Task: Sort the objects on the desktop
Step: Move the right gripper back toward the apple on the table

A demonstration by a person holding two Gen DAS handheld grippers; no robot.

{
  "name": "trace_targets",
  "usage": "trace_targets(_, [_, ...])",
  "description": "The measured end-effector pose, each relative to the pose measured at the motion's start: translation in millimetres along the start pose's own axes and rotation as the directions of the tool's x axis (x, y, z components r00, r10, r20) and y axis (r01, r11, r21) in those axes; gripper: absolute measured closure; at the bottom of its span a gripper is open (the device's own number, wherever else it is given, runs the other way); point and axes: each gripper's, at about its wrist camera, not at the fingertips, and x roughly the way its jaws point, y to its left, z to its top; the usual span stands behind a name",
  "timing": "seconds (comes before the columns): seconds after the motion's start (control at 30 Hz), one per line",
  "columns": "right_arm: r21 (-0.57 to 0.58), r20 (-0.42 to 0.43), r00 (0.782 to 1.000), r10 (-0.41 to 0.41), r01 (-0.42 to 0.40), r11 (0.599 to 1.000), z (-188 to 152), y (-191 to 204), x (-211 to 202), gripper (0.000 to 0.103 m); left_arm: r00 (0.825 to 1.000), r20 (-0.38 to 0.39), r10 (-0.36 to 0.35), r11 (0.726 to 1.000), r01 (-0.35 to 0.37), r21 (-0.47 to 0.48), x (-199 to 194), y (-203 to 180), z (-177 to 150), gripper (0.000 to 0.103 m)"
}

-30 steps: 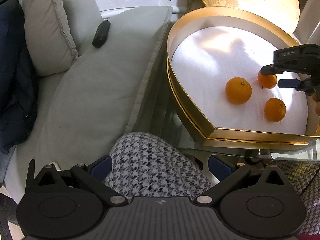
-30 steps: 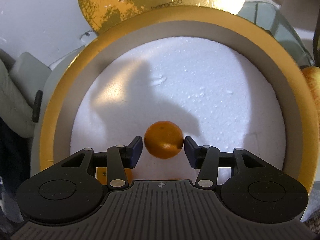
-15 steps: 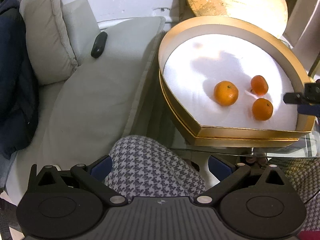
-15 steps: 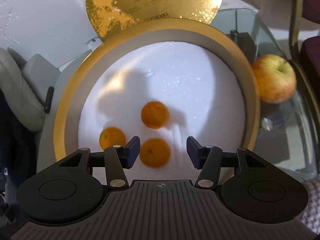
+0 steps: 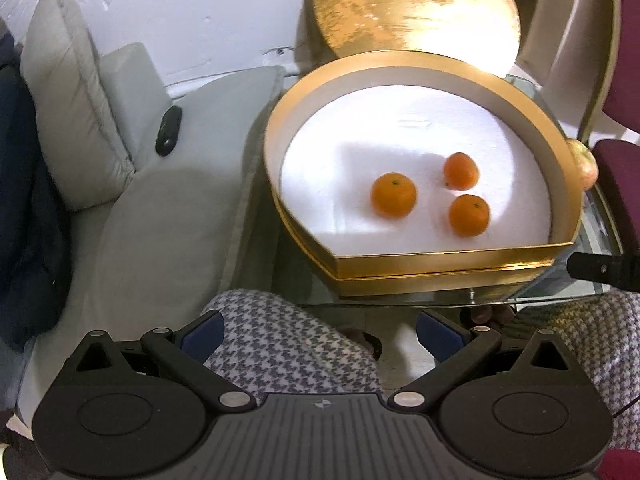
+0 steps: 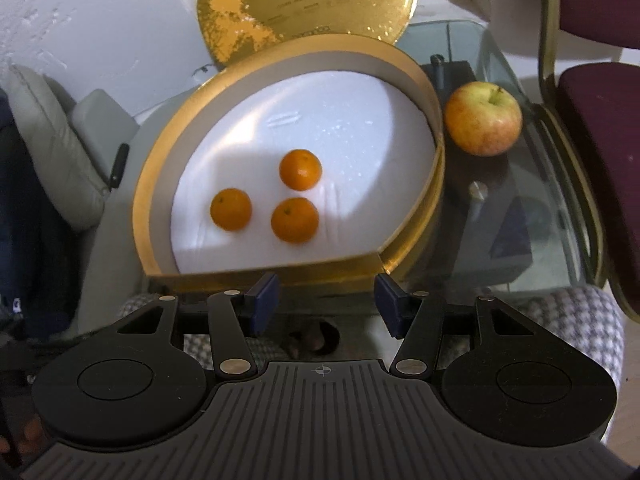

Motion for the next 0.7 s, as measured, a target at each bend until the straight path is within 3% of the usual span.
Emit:
trace_targets(0.37, [-0.003, 0.061, 0.998, -0.027, 0.027, 1.000, -12.6, -14.8, -27.9, 0.044, 0.999, 0.037, -0.010, 0.997, 0.007, 0.072, -14.7, -27.1, 3.8, 0.001])
trace_targets(0.7, [0.008, 0.058, 0.998, -0.015, 0.015, 1.000, -17.2, -22.8, -30.6, 0.042, 0.999, 0.041, -0.011, 0.993, 0.006, 0.121, -16.9, -42.9, 5.0, 0.001])
